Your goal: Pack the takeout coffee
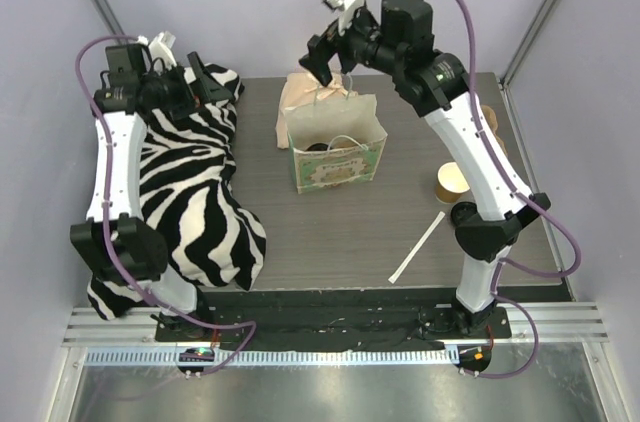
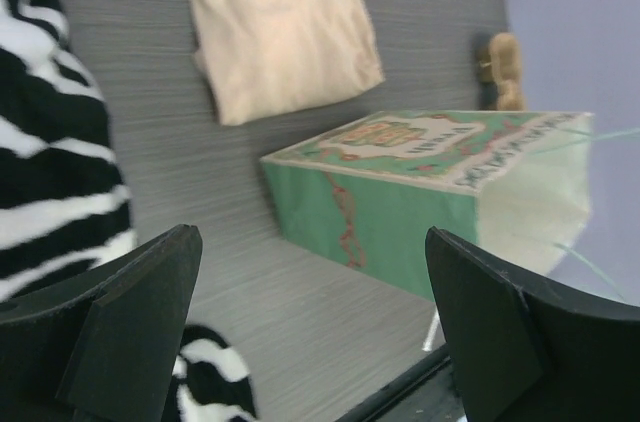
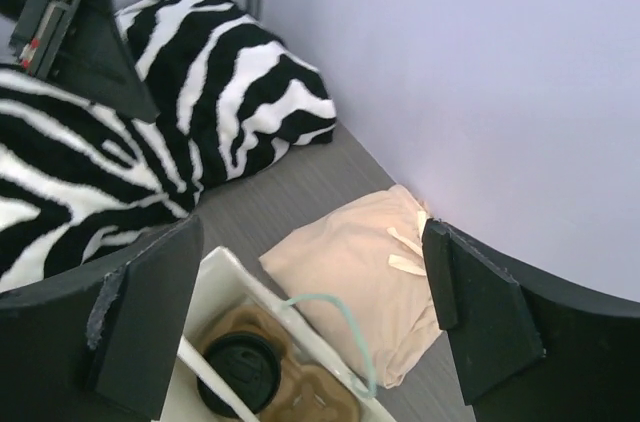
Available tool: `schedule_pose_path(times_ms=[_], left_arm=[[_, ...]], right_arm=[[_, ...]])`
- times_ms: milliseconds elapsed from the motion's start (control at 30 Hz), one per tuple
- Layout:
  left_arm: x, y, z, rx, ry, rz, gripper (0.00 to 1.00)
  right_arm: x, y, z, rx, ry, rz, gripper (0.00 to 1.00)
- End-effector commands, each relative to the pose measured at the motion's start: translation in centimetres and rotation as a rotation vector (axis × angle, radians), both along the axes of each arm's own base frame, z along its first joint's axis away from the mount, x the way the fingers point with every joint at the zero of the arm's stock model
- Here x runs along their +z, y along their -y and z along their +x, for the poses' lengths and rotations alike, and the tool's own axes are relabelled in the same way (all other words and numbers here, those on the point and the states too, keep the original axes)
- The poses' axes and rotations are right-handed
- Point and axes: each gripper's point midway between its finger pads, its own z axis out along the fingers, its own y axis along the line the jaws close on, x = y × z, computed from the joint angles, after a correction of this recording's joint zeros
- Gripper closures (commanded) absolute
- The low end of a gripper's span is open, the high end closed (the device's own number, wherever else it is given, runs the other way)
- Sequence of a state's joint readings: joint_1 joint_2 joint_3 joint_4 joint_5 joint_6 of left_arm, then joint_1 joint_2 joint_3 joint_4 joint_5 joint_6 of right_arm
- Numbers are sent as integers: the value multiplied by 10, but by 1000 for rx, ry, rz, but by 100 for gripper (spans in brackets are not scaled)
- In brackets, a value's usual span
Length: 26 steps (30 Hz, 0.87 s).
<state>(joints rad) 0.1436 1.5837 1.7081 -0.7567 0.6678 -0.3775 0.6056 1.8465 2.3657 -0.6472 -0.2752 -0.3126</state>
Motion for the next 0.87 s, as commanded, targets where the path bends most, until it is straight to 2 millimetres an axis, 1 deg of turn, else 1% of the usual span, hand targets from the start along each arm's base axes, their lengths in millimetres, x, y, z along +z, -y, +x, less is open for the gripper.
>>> schedule_pose_path(times_ms=[0,33,67,100,133,167,200,233,267,300,333,367,400,433,467,500,533,600,633,667,700,733,767,800,833], left_arm=[[-19,-21,4,-5,-101,145,0],[-35,-21,5,-16,-166,148,0],[-39,-23,7,-22,-174,181,0],[-36,-25,10,-19,-163,213,0],[-43,-25,13,-23,-183,235,0],[-45,-21,14,-44,-171,271,0],[-47,-27,21,-6,-166,336,0],[-49,-28,24,5,-162,374,0],[-56,-20,27,-12,-163,420,0],[-56,-25,31,2,-150,491,0],[-58,-18,32,-12,-149,529,0],[-67,-9,36,-36,-159,556,0],[-65,-8,38,-38,-151,577,0],[-66,-5,40,-43,-154,576,0],[-65,-1,42,-47,-152,570,0],[-71,-1,44,-49,-168,561,0],[-73,1,45,-46,-174,554,0],[-75,1,49,-44,-174,556,0],[-74,1,51,-42,-170,559,0],[-74,2,52,-44,-169,560,0],[-66,1,55,-36,-152,561,0],[-68,1,59,-33,-154,564,0],[-57,-3,64,-8,-127,576,0],[-54,-6,65,5,-127,589,0],[-56,-9,70,10,-130,603,0]], right_arm=[[32,71,44,-276,-76,233,0],[23,83,53,-313,-111,247,0],[17,98,59,-344,-140,258,0],[10,111,65,-384,-181,284,0],[-9,141,80,-462,-223,280,0],[-13,157,80,-500,-244,288,0],[-22,169,82,-527,-270,292,0],[-44,194,88,-592,-326,295,0],[-54,203,87,-613,-345,289,0],[-55,216,81,-637,-350,290,0],[-83,226,81,-667,-405,265,0],[-94,250,82,-715,-422,258,0],[-100,262,77,-741,-432,257,0],[-128,271,75,-762,-491,237,0],[-139,298,74,-814,-508,235,0],[-146,306,69,-832,-519,229,0],[-168,313,64,-846,-566,212,0],[-183,326,57,-867,-584,186,0],[-191,327,52,-871,-600,180,0],[-194,325,51,-864,-609,181,0],[-195,323,50,-857,-613,184,0],[-192,323,50,-855,-607,190,0],[-189,323,52,-852,-601,194,0],[-184,324,55,-853,-585,194,0],[-168,326,60,-853,-545,203,0]])
